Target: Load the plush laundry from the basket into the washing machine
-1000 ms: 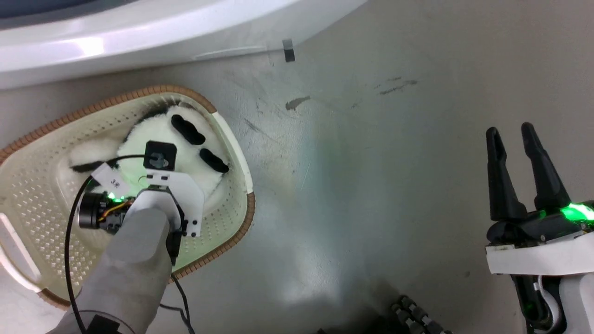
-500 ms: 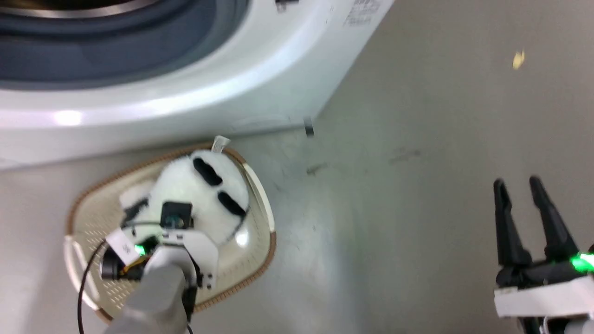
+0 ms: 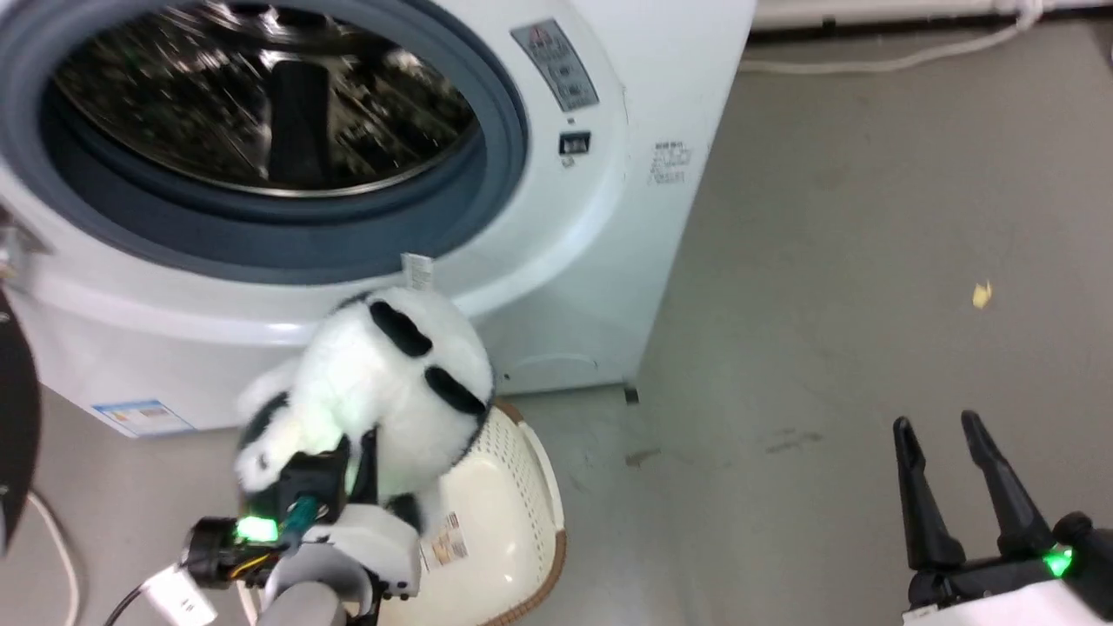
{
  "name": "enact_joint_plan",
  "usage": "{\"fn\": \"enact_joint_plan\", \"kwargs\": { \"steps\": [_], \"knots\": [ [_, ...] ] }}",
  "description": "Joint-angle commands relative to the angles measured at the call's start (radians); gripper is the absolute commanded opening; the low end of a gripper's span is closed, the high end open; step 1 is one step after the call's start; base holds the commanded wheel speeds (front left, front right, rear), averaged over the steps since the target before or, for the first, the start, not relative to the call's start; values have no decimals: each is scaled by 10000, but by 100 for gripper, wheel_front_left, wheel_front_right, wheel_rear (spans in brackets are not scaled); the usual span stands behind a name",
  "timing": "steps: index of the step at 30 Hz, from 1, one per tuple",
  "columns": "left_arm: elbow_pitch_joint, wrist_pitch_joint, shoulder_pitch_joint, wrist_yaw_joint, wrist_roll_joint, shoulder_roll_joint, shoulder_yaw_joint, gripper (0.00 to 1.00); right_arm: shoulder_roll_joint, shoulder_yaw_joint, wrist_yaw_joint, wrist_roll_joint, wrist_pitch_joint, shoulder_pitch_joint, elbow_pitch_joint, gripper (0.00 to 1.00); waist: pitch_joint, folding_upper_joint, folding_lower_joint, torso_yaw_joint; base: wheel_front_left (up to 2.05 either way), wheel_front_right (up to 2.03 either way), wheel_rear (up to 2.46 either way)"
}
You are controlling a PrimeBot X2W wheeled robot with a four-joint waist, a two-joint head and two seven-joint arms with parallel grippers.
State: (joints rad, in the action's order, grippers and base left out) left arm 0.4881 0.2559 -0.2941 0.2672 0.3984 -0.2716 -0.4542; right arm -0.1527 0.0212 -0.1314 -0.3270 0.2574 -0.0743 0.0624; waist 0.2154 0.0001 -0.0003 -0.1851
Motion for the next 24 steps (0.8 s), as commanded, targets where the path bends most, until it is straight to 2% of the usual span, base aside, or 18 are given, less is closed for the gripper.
{"fn": "enact_joint_plan", "kwargs": {
  "steps": [1, 6, 11, 15, 18, 19, 20, 21, 23, 24],
  "knots": [
    [-725, 57, 286, 166, -189, -134, 225, 0, 87, 15, 7, 70, 44, -151, -38, 100, -394, -1, 3, 162, 0, 0, 0],
    [-3231, 58, 909, 613, -768, -481, 900, 0, 134, 58, 7, 143, 44, -212, 2, 100, -350, -1, 3, 115, 0, 0, 0],
    [-4516, -151, 133, 819, -1202, -833, 1176, 0, 42, 104, 7, -27, 44, 95, 156, 100, 439, -1, 3, -77, 0, 0, 0],
    [-4831, -974, -1351, 868, -1619, -1140, 1233, 0, -114, 119, 7, -291, 44, 500, 214, 100, 1329, -1, 3, -311, 0, 0, 0],
    [-4707, -1471, -2226, 740, -1837, -1320, 1179, 0, -182, 131, 7, -462, 44, 745, 234, 100, 1802, -1, 3, -460, 0, 0, 0],
    [-4383, -1920, -3184, 542, -1982, -1517, 1185, 0, -229, 159, 7, -623, 44, 995, 244, 100, 2246, -1, 3, -647, 0, 0, 0],
    [-4383, -1920, -3184, 542, -1982, -1517, 1185, 0, -229, 159, 7, -623, 44, 995, 244, 100, 2246, -1, 3, -647, 0, 0, 0],
    [-3989, -2314, -4181, 342, -2191, -1748, 1179, 0, -247, 161, 7, -788, 44, 1250, 246, 100, 2664, -1, 3, -833, 0, 0, 0],
    [-3784, -2526, -4685, 256, -2276, -1856, 1199, 0, -247, 162, 7, -868, 44, 1364, 251, 100, 2893, -1, 3, -940, 0, 0, 0],
    [-3312, -2921, -5653, 75, -2501, -2057, 1163, 0, -236, 134, 7, -1021, 44, 1571, 235, 100, 3273, -1, 3, -1101, 0, 0, 0]
  ]
}}
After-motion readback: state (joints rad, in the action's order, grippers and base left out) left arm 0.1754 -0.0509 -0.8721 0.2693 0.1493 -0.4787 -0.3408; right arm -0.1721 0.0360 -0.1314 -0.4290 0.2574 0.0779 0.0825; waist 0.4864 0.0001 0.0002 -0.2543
